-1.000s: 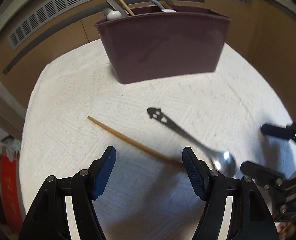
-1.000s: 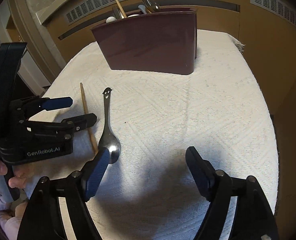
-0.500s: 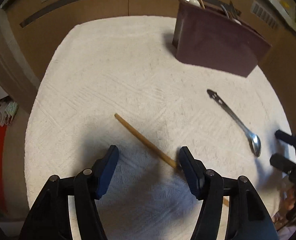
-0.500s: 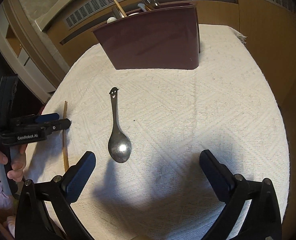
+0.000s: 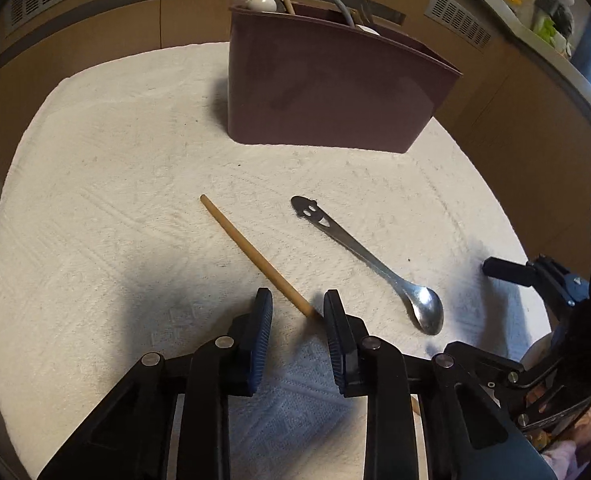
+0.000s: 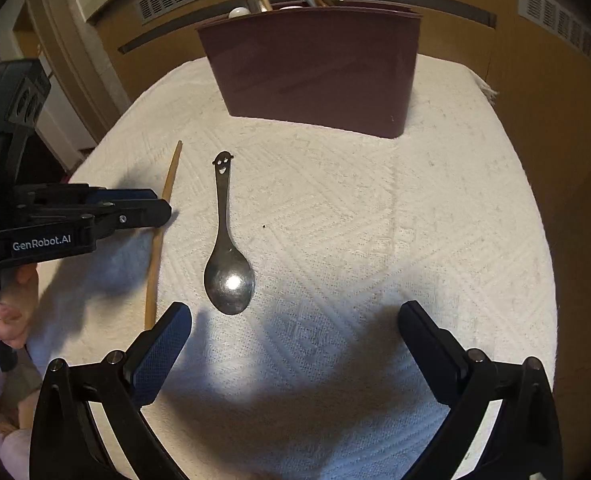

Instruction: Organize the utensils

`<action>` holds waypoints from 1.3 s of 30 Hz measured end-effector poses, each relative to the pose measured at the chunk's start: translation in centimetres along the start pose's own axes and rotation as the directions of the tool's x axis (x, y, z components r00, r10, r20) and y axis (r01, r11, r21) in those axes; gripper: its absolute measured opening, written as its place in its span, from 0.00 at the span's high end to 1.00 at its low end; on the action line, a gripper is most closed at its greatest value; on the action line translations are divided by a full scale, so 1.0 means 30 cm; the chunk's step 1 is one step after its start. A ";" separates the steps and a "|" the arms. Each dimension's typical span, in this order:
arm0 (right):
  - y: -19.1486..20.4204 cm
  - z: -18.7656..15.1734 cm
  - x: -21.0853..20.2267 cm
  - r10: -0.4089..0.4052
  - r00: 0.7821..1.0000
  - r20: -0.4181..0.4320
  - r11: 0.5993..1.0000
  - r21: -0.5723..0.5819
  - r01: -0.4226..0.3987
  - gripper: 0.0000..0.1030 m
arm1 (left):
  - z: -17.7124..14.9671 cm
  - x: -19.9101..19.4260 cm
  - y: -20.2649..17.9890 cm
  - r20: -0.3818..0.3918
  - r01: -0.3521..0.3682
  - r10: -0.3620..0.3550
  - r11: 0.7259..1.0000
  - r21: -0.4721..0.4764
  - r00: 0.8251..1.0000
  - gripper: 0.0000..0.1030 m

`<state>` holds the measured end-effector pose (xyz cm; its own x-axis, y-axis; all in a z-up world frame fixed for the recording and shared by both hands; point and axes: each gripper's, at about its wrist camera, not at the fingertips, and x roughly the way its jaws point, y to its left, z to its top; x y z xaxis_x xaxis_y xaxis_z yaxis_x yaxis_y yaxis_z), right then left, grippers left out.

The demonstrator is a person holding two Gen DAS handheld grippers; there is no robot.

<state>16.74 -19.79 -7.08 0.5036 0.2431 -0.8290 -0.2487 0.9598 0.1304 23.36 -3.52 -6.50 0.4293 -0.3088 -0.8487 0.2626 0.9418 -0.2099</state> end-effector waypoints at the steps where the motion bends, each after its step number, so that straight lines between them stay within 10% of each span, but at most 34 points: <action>1: 0.015 0.013 -0.004 0.011 1.000 0.017 0.999 -0.030 -0.011 0.10 | -0.002 -0.007 0.010 0.002 -0.015 0.015 1.000 -0.003 1.000 0.72; 6: 0.078 0.109 0.014 0.060 0.998 0.018 0.986 -0.158 -0.057 0.55 | -0.024 -0.039 0.085 0.004 -0.150 0.150 0.988 -0.022 0.989 0.72; 14: 0.163 0.212 0.125 0.022 0.999 -0.045 0.961 -0.273 -0.034 0.95 | -0.020 -0.066 0.172 -0.039 -0.026 0.019 0.980 -0.198 0.999 0.72; 18: 0.153 0.194 0.067 0.026 1.000 -0.002 0.964 -0.264 -0.026 0.95 | -0.016 -0.047 0.158 -0.084 0.063 -0.087 0.965 -0.254 0.993 0.72; 30: 0.050 0.112 -0.106 0.059 0.993 0.102 0.985 -0.167 -0.041 0.95 | 0.231 0.123 -0.027 -0.290 -0.047 0.019 0.995 -0.090 0.957 0.72; 36: 0.016 0.091 -0.126 0.038 0.990 0.132 0.993 -0.118 -0.023 0.95 | 0.246 0.153 -0.144 -0.225 -0.159 0.181 0.981 0.113 0.957 0.84; 39: -0.005 0.080 -0.128 0.016 0.987 0.157 0.996 -0.090 -0.002 0.95 | 0.187 0.118 -0.160 -0.149 -0.127 0.143 0.986 0.109 0.978 0.93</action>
<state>16.82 -20.55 -2.62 0.6232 0.2780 -0.7310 -0.3232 0.9427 0.0829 28.47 -9.89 -5.79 0.3288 -0.1480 -0.9327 0.2986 0.9533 -0.0460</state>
